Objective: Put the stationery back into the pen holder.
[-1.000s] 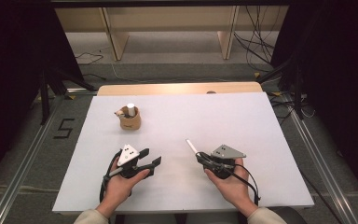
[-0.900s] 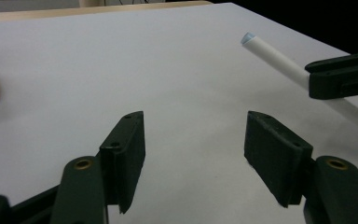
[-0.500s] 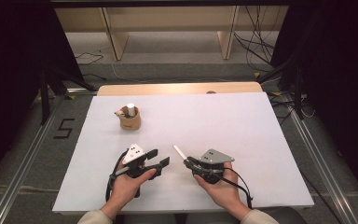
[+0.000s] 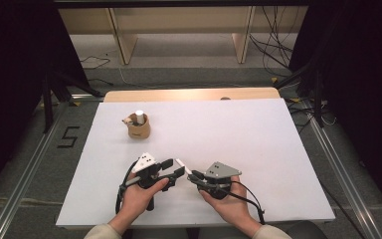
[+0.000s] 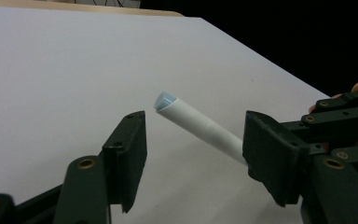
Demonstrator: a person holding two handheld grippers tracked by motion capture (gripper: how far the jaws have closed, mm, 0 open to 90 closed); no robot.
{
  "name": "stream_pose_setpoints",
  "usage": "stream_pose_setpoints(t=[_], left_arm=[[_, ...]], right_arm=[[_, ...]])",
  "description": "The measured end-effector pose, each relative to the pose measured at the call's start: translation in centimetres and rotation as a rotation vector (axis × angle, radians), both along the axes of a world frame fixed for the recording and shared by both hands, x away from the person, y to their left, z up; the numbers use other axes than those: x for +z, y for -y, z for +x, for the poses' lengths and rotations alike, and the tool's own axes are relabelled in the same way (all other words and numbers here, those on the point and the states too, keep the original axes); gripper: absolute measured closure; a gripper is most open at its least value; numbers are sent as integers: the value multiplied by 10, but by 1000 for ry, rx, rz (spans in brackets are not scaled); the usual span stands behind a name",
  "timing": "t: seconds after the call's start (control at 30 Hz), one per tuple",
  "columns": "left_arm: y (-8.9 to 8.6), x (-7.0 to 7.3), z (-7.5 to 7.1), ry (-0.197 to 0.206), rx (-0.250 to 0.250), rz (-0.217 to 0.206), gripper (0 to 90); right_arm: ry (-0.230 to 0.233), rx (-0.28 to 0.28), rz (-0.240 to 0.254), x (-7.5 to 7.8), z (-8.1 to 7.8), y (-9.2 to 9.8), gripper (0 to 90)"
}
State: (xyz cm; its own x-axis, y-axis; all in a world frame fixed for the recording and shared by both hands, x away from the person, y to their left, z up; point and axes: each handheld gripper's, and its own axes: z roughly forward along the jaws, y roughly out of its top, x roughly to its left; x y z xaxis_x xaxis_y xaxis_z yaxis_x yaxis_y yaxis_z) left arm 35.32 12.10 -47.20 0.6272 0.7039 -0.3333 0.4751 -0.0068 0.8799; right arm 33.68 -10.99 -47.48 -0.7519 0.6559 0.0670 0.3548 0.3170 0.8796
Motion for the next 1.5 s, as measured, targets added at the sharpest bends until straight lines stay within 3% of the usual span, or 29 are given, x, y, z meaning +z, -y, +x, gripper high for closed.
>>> stream_pose_setpoints(t=[0.5,0.7,1.13,1.5], left_arm=[[2,-2,1,-54,-2,-76,451],[0,0,1,-61,11,-124,533],[0,7,-3,-53,14,-224,696],[2,14,-7,1,-8,-221,778]], right_arm=[[23,12,16,2,-1,-5,787],[35,17,22,4,-1,-7,787],[72,18,43,12,0,-9,787],[88,21,56,15,0,-11,787]])
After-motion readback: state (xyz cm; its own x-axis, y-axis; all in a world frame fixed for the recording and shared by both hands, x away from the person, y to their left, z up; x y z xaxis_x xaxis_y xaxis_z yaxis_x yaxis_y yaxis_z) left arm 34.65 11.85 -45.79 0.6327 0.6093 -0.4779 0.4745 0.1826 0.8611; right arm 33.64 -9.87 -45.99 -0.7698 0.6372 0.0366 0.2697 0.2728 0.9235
